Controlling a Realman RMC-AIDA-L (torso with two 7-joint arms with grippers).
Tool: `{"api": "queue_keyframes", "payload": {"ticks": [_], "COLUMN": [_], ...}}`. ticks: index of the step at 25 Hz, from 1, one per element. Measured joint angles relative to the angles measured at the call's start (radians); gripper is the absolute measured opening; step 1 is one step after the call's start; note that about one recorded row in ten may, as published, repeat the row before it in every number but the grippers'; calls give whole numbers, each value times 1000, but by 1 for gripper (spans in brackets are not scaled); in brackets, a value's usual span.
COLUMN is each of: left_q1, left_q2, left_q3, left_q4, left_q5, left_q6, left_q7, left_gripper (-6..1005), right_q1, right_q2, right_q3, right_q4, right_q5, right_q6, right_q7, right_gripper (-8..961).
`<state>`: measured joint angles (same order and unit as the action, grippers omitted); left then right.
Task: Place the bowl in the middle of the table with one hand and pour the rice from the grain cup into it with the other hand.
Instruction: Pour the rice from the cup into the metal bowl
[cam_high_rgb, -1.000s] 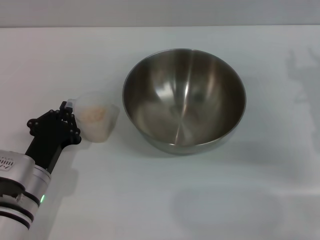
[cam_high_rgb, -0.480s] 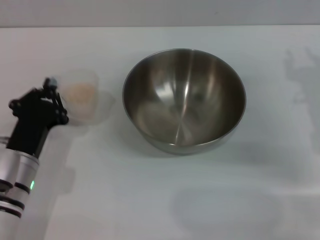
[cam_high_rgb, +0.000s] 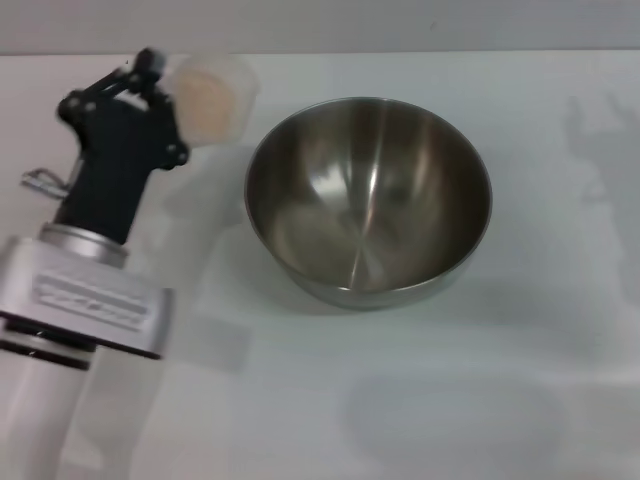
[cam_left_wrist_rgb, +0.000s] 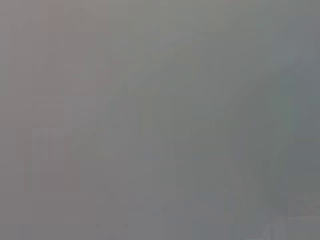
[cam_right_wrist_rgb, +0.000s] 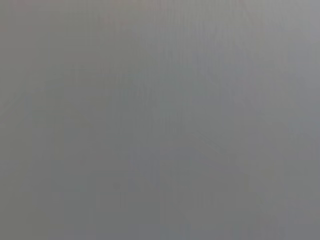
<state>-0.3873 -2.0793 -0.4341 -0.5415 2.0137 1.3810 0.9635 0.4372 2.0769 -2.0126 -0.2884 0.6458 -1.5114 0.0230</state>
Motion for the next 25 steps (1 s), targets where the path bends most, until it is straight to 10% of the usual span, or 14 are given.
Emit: {"api": "queue_keyframes", "payload": {"ticks": [25], "left_q1": [-105], "left_q2": [-1], "left_q3": [142], "left_q4": [-69], "left_q5": [153], "left_q6": [-169], "left_q7": [1101], "left_gripper": [41], "right_q1": [25], "right_q2": [-3], "right_q3": [0], "right_q4": [7], "right_q5": [0], "right_q6": [5], "right_q7": [0], "right_gripper": [481]}}
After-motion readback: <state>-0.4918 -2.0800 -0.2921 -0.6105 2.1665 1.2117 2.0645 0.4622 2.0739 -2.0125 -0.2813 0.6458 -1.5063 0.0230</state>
